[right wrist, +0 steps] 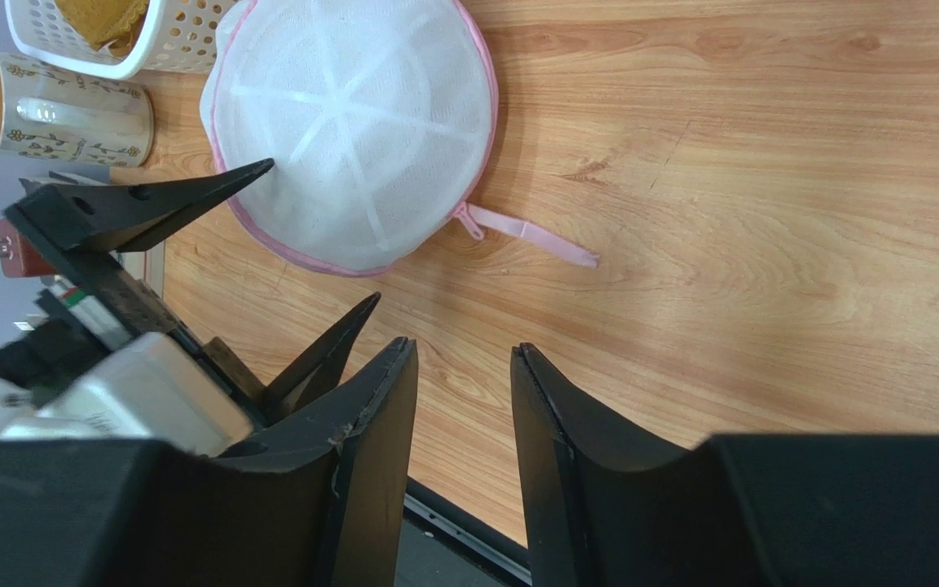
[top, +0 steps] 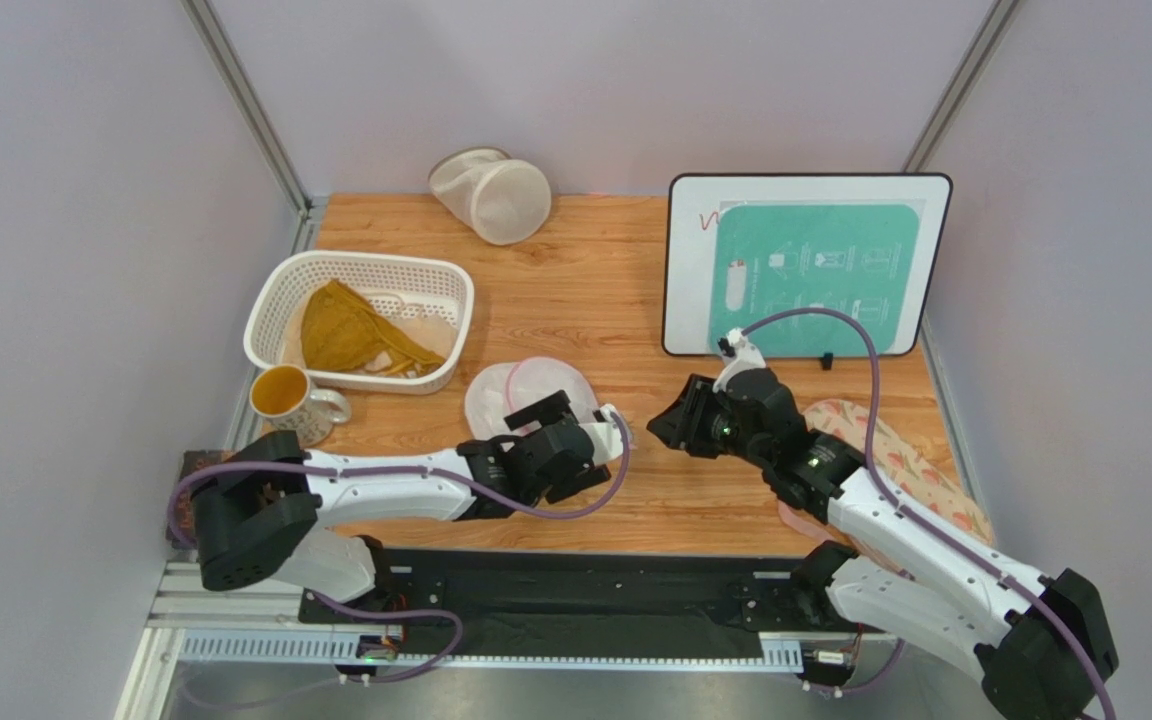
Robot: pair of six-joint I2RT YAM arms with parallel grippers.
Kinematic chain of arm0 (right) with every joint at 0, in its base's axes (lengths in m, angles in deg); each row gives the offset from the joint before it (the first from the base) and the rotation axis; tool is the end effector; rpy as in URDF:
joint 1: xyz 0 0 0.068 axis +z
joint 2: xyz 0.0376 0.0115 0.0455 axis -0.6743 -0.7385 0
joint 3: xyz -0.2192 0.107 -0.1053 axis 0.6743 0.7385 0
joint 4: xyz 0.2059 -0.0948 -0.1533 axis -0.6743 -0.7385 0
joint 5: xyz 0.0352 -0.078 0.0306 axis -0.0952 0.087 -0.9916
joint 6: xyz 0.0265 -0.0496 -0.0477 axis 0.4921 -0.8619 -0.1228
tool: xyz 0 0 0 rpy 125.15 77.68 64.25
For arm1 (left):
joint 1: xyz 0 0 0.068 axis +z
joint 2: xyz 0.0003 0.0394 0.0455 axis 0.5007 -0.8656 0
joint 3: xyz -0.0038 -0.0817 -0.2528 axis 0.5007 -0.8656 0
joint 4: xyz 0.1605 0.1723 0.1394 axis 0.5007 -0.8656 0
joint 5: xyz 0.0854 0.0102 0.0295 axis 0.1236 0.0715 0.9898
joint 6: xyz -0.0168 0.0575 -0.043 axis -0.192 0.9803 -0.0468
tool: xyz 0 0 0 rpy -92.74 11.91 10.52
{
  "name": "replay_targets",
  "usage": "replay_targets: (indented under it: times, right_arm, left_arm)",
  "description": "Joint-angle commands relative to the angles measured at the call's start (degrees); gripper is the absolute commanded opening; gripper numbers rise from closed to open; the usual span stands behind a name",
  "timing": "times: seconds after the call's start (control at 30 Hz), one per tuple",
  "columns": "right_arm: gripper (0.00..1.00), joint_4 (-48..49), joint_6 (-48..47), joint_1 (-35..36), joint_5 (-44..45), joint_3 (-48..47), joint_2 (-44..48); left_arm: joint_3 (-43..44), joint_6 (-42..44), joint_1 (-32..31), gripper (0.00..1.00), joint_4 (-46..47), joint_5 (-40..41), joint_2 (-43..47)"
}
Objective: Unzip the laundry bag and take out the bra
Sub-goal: Adjust the laundry bag at the center of the board, then unzip the laundry bag at the center of the board.
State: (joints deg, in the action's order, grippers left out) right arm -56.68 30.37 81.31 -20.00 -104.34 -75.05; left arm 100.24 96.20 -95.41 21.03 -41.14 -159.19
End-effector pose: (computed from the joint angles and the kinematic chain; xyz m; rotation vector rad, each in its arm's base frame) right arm 0.1794 0.1480 0.2070 0.0537 2.3068 0.8233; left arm 0.1509 -0.2558 0.1525 1.1843 1.9126 0.1103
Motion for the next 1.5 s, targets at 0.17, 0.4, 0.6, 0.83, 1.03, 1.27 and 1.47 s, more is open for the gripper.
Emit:
replay_targets:
  times: [0.17, 0.4, 0.6, 0.83, 1.03, 1.27, 1.47]
  right_arm:
    - [0.40, 0.35, -0.49, -0.25, -1.43, -0.16, 0.82]
    - [0.40, 1.31, -0.58, -0.33, -1.96, 1.25, 0.55]
    - [0.42, 1.23, -2.50, -0.33, -2.39, 1.60, 0.03]
    - [0.51, 5.88, -9.44, -0.24, -6.78, 4.15, 0.20]
    - [0.51, 5.79, -15.07, 1.68, -7.32, 3.27, 0.38]
    - [0.51, -0.42, -18.85, 5.90, -1.96, -0.77, 4.42]
    - [0.50, -1.42, -20.79, 6.26, -5.11, -2.62, 4.34]
  left_arm:
    - [2.39, 1.50, -1.52, 0.88, 1.63, 7.46, -7.28]
    - [4.50, -1.05, -1.43, 0.54, -0.30, 11.94, -9.66]
    - [4.68, -1.40, -1.52, 0.00, -0.66, 12.47, -9.75]
    - [1.60, -6.85, -1.70, 0.00, -4.42, 1.07, 6.93]
    - [0.37, -10.02, -1.52, 0.00, -10.14, -10.02, 18.28]
    - [3.71, -14.67, -1.43, 0.00, -18.32, -11.70, 17.50]
    - [3.89, -14.59, -1.43, 0.00, -19.11, -12.39, 16.71]
